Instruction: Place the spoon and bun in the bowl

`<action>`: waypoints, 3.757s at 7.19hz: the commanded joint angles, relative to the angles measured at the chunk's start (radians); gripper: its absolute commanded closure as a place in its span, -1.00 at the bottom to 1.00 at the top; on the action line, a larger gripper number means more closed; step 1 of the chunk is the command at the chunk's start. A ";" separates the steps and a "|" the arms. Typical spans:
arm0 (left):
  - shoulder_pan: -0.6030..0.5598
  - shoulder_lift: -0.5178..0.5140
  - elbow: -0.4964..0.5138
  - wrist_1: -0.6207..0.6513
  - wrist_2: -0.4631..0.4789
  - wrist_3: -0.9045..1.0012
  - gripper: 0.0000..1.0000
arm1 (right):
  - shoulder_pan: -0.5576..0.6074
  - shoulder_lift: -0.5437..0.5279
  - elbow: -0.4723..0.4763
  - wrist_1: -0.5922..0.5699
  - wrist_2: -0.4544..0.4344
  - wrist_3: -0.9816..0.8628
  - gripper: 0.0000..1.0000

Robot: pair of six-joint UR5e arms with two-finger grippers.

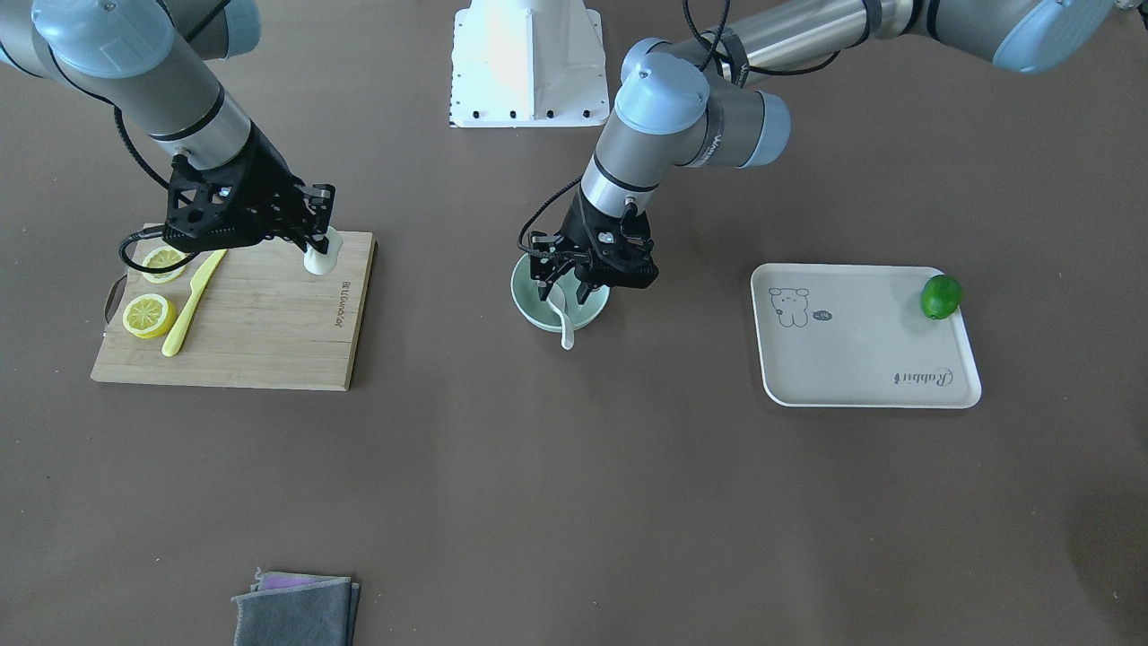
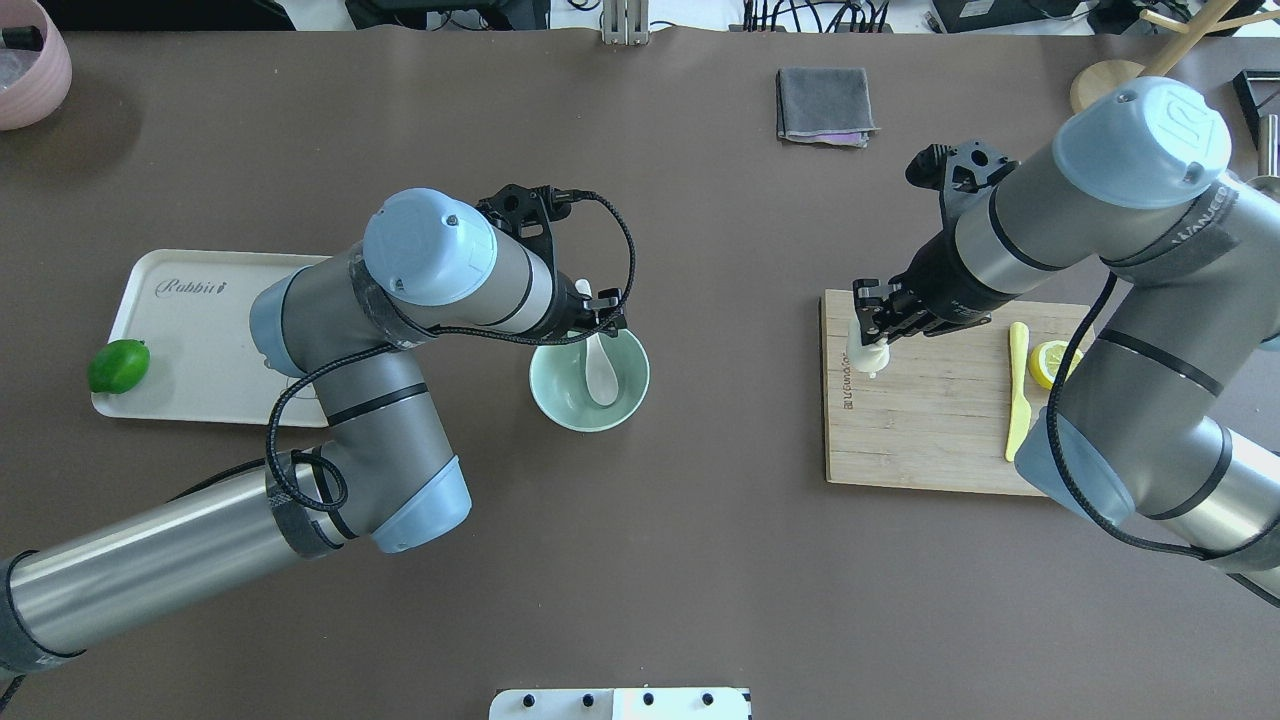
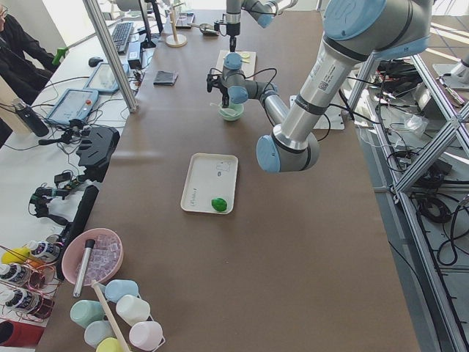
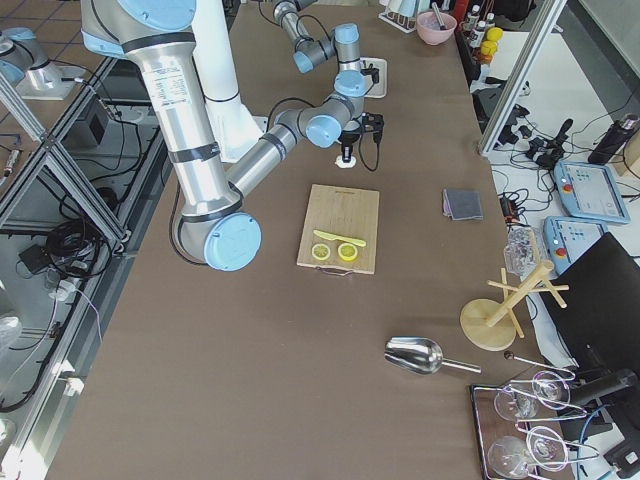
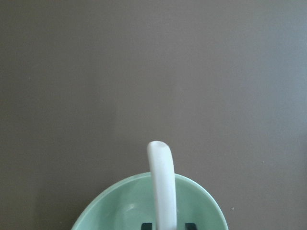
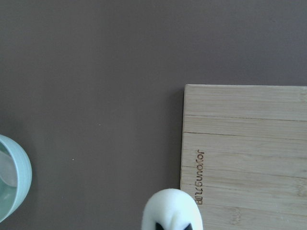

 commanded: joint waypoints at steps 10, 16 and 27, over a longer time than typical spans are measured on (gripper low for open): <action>-0.402 0.373 -0.182 0.025 -0.060 0.564 -0.96 | -0.252 0.459 -0.347 0.014 -0.290 0.254 1.00; -0.401 0.405 -0.171 0.033 -0.072 0.565 -0.96 | -0.267 0.530 -0.413 0.020 -0.292 0.335 -1.00; -0.890 0.542 -0.170 0.335 -0.365 1.228 -0.96 | 0.445 -0.083 -0.114 -0.183 0.177 -0.582 -1.00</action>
